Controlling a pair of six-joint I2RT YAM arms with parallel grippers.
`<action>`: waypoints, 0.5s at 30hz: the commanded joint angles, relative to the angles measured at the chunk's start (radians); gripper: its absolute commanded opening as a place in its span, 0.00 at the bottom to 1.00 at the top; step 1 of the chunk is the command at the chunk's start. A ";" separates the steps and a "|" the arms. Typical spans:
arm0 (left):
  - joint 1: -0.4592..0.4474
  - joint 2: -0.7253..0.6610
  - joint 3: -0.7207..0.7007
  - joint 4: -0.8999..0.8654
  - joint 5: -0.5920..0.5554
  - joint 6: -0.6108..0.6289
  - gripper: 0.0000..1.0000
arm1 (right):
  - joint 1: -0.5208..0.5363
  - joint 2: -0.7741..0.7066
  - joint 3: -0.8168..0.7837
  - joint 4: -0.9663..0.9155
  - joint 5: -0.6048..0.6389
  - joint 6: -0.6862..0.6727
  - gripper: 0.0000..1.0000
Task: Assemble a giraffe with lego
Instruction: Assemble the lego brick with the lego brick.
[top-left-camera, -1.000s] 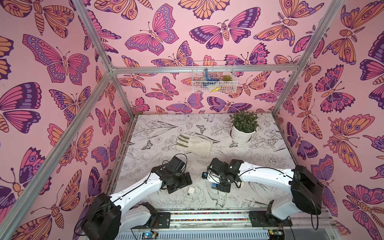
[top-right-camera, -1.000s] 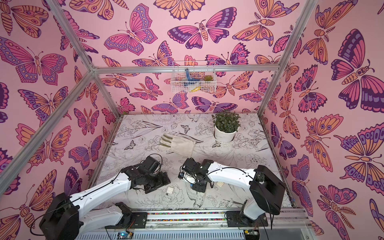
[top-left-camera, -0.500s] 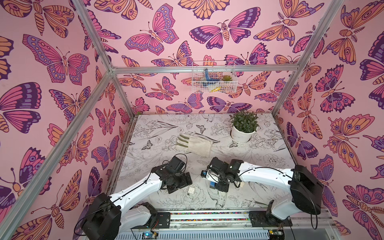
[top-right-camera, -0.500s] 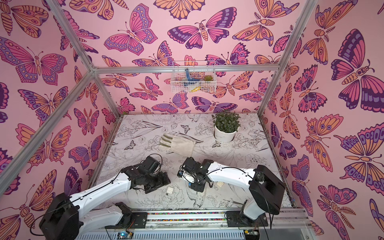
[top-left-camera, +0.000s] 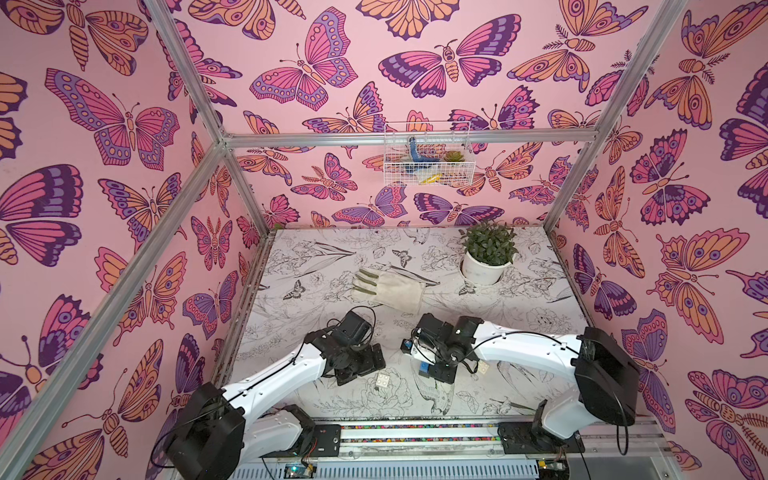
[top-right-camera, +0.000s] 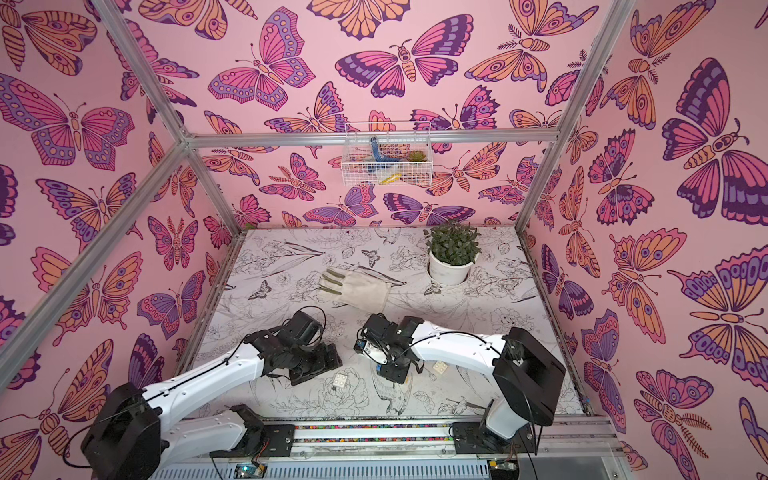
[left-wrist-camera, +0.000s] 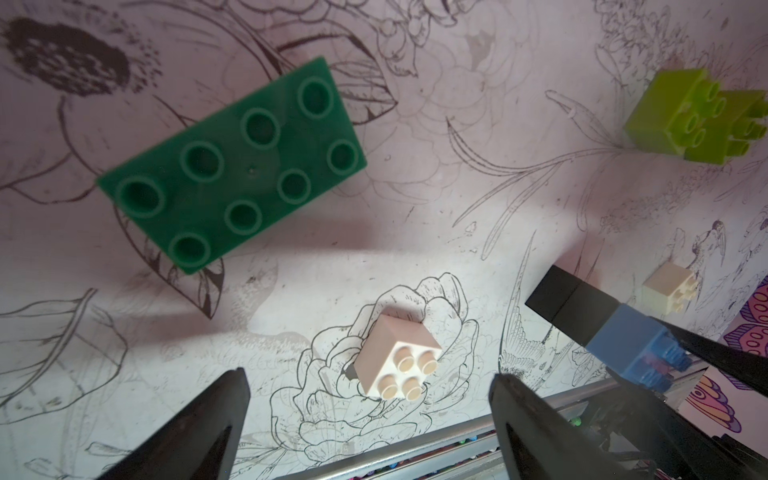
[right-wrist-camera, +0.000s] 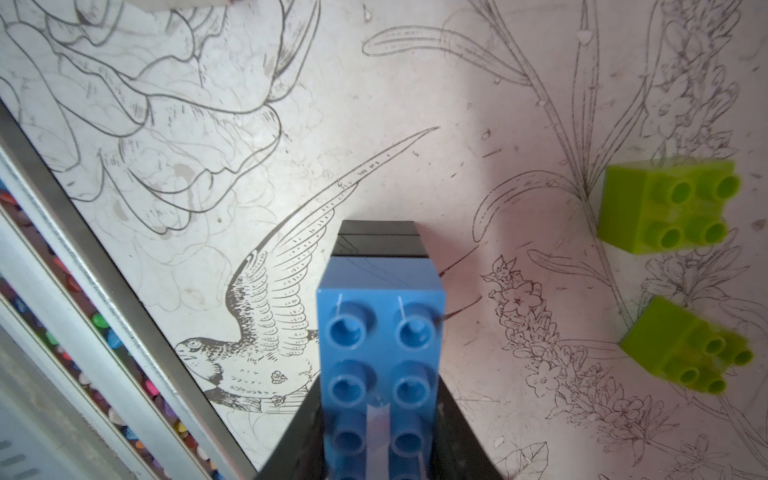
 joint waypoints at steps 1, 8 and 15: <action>-0.002 0.012 0.022 0.013 0.001 0.025 0.97 | -0.006 0.049 0.005 -0.115 0.002 0.030 0.03; -0.002 0.024 0.025 0.032 0.005 0.032 0.97 | -0.006 0.060 0.044 -0.175 0.007 0.044 0.03; 0.002 0.030 0.036 0.042 0.001 0.041 0.97 | -0.005 0.066 0.076 -0.201 0.002 0.072 0.03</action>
